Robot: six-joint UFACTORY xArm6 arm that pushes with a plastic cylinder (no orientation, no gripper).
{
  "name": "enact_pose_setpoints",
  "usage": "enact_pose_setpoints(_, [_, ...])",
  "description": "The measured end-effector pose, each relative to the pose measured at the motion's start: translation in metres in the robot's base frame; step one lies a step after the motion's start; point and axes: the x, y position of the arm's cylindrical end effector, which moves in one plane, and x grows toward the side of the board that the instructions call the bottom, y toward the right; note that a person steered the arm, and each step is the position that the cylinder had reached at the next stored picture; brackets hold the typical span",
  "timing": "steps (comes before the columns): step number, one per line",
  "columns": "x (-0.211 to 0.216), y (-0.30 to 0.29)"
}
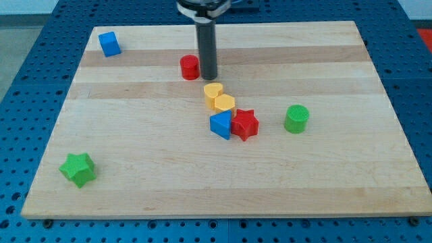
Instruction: Push red circle towards center left
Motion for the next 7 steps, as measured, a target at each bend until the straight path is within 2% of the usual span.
enact_pose_setpoints(1, [-0.036, 0.005])
enact_pose_setpoints(2, [-0.038, -0.023])
enact_pose_setpoints(5, [0.035, -0.108])
enact_pose_setpoints(6, [0.03, -0.08])
enact_pose_setpoints(7, [0.037, -0.078])
